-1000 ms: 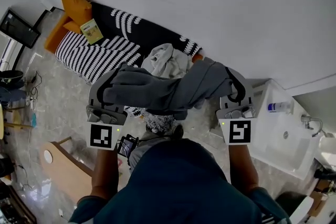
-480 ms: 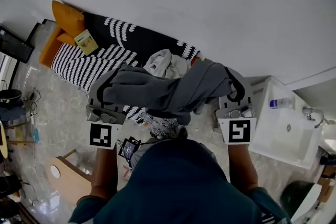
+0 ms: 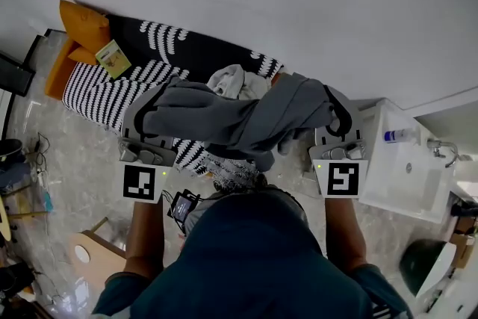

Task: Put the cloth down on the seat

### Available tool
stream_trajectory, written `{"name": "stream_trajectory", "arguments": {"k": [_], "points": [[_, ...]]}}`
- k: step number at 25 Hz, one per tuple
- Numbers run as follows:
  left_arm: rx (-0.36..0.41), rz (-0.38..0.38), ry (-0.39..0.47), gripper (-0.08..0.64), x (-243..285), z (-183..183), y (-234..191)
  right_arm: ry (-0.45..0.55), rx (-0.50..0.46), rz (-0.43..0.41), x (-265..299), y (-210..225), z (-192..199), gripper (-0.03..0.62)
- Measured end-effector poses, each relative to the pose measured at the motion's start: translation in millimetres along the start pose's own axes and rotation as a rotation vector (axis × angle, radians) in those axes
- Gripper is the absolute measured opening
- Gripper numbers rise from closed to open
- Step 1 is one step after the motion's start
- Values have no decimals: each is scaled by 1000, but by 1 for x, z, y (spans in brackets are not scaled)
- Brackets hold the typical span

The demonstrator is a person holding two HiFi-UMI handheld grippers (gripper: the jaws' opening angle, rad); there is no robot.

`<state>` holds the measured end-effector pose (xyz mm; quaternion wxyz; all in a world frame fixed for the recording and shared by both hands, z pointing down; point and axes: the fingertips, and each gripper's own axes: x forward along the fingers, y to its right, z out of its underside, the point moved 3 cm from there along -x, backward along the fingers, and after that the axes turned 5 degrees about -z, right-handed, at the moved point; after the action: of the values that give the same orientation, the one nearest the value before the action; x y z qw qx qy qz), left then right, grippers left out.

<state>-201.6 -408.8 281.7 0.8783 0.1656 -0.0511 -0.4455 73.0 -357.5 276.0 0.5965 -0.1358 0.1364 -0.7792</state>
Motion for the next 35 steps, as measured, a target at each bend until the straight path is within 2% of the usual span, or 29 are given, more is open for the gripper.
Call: {"name": "stream_trajectory", "arguments": {"k": [5, 8, 12, 17, 21, 27, 31, 35], "points": [[-20, 21, 13, 58, 9, 7, -6, -15, -12, 22, 4, 1, 2, 31], [-9, 21, 0, 58, 18, 11, -2, -22, 14, 10, 8, 5, 10, 31], [-7, -1, -4, 58, 31, 8, 12, -17, -3, -19, 11, 23, 27, 31], [66, -11, -55, 58, 39, 9, 19, 22, 23, -60, 24, 37, 37, 31], [75, -49, -66, 58, 51, 8, 26, 48, 20, -104, 33, 50, 47, 31], [127, -61, -102, 58, 66, 16, 32, 51, 51, -144, 52, 60, 68, 31], [117, -56, -118, 58, 71, 28, 23, 30, 49, -139, 64, 56, 75, 31], [102, -39, -116, 58, 77, 47, 8, 13, 17, -100, 79, 53, 81, 31]]}}
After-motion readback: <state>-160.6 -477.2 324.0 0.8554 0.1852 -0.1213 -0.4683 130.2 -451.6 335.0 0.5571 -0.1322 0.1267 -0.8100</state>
